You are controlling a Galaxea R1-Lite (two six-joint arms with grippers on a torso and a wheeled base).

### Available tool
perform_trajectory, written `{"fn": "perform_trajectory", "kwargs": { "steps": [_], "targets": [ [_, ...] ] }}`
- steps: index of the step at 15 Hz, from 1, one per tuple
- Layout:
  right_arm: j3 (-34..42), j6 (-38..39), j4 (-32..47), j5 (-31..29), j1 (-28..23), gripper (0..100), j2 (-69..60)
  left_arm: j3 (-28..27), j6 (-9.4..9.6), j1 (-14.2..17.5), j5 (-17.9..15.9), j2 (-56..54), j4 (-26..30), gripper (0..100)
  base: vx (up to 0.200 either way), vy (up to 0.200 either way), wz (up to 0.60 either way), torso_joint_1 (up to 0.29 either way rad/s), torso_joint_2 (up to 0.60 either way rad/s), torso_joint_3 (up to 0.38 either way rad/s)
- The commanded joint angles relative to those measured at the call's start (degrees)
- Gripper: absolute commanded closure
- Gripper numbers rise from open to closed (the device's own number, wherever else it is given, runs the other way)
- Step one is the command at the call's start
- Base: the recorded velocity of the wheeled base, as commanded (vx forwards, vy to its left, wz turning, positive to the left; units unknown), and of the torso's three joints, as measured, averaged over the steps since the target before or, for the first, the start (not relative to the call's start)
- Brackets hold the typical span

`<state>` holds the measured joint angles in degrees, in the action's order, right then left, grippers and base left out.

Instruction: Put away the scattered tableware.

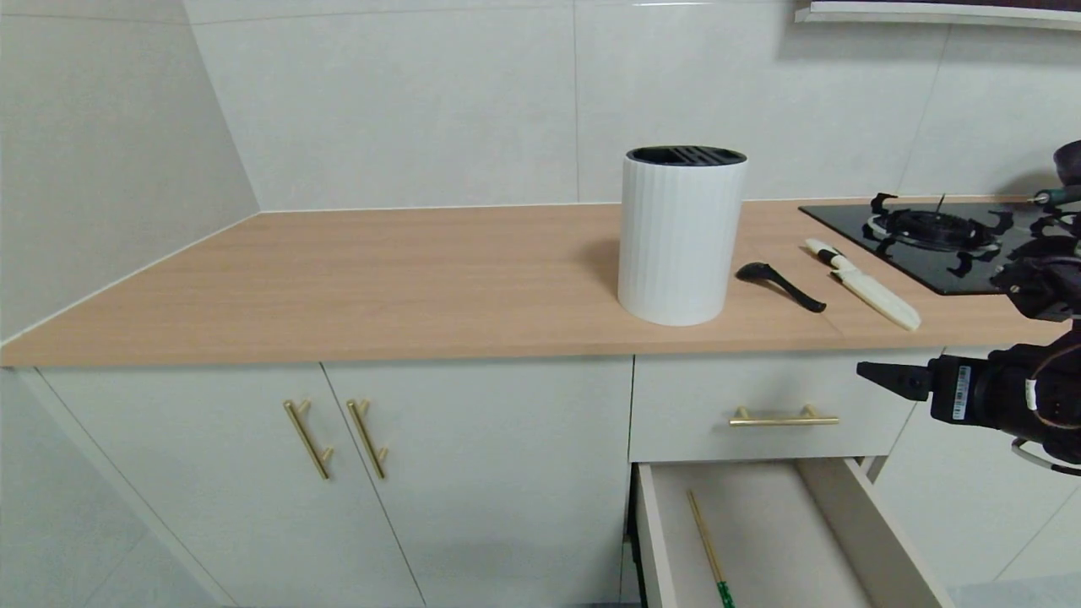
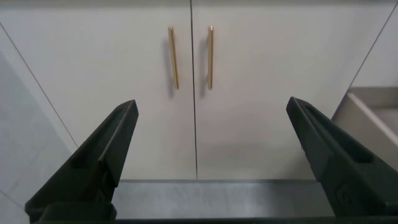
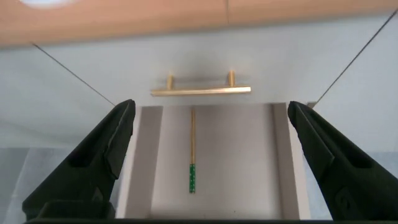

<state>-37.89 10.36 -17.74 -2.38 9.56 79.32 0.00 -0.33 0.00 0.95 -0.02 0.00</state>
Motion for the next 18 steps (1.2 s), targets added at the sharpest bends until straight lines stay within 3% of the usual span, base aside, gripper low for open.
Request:
{"fn": "perform_trajectory", "kwargs": {
  "steps": [1, 9, 13, 18],
  "targets": [
    [0.0, 0.0, 0.0, 0.0, 0.0, 0, 0.1, 0.0, -0.02, 0.0, 0.0, 0.0, 0.0, 0, 0.0, 0.0, 0.0, 0.188, -0.48, -0.295],
    [0.4, -1.2, -0.3, 0.0, 0.1, 0, 0.1, 0.0, -0.02, 0.0, 0.0, 0.0, 0.0, 0, 0.0, 0.0, 0.0, 0.208, -0.5, -0.293],
    [-1.3, -1.6, -0.5, 0.1, 0.0, 0, 1.7, 0.0, -0.02, 0.0, 0.0, 0.0, 0.0, 0, 0.0, 0.0, 0.0, 0.079, -0.18, -0.099],
    [-18.3, -3.4, 0.4, 1.9, -2.3, 0, 16.0, 0.0, -0.02, 0.0, 0.0, 0.0, 0.0, 0, 0.0, 0.0, 0.0, 0.0, 0.0, 0.0]
  ]
}}
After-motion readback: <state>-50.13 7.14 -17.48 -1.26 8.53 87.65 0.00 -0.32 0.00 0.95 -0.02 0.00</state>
